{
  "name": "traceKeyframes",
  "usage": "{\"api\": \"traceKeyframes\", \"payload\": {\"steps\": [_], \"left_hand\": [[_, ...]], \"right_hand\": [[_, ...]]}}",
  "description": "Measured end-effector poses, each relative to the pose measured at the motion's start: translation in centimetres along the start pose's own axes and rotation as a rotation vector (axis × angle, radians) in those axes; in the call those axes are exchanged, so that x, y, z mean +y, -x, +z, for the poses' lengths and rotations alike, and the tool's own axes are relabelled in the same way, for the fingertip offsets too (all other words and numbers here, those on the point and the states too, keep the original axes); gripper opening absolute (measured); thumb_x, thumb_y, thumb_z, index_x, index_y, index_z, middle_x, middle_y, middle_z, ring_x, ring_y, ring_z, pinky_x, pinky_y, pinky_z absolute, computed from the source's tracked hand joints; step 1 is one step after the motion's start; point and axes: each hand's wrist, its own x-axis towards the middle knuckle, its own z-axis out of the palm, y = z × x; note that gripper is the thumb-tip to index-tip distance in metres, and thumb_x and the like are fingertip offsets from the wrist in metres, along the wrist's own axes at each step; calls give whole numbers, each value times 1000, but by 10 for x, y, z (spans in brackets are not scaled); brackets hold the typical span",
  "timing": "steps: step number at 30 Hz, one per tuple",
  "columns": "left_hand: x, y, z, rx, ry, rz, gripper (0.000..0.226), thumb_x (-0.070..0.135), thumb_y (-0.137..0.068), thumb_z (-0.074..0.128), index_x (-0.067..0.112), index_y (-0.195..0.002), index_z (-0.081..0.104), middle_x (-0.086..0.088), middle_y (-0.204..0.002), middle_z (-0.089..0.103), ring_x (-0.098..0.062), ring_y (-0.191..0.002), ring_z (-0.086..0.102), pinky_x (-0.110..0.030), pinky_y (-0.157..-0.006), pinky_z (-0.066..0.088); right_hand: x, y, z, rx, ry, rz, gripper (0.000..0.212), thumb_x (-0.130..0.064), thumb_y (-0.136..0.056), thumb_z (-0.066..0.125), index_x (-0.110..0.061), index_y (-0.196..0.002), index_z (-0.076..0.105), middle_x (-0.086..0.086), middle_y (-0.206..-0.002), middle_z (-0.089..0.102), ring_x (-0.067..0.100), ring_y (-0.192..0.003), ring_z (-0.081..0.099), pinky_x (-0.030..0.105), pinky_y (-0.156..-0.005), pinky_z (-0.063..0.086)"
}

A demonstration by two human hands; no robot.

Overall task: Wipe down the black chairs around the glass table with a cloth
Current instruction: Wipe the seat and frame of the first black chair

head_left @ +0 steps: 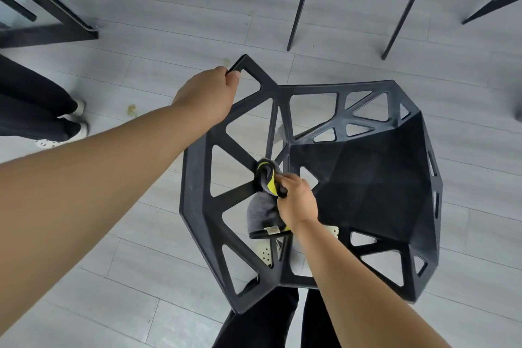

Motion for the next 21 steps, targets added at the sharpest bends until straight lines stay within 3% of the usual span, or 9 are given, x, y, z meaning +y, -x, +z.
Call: {"api": "traceKeyframes", "payload": {"steps": [5, 9, 12, 17, 21], "left_hand": [[-2, -2, 2, 12, -14, 14, 48, 42, -100, 21, 9, -108, 55, -9, -97, 63, -28, -93, 56, -44, -85, 46], [-1, -1, 1, 14, -20, 19, 49, 43, -100, 20, 9, -108, 55, -10, -97, 63, -28, -92, 56, -42, -81, 46], [1, 1, 0, 22, -49, 22, 49, 43, -100, 19, 8, -105, 54, -10, -94, 62, -28, -87, 54, -38, -72, 42], [6, 4, -4, 20, -86, 18, 46, 39, -100, 18, 7, -101, 51, -11, -89, 57, -29, -81, 50, -35, -67, 36], [8, 6, -4, 19, -96, 18, 46, 38, -101, 18, 5, -103, 51, -11, -90, 54, -29, -83, 47, -36, -69, 35]], "right_hand": [[7, 16, -13, -170, 102, -96, 50, 2, -88, 47, -30, -123, 62, -9, -125, 54, 22, -113, 44, 29, -86, 42], [23, 56, -19, -276, 104, -145, 53, 1, -88, 54, -38, -123, 62, -14, -129, 53, 18, -110, 44, 23, -86, 40], [27, 77, -28, -347, 138, -165, 56, 3, -86, 54, -37, -123, 61, -14, -128, 55, 17, -108, 45, 26, -85, 43], [20, 87, -55, -104, 78, -133, 51, 1, -85, 56, -37, -118, 65, -19, -115, 60, 10, -96, 43, 19, -74, 39], [20, 101, -56, 27, 221, -183, 51, 0, -78, 66, -37, -114, 67, -17, -108, 66, 14, -91, 43, 31, -78, 40]]}}
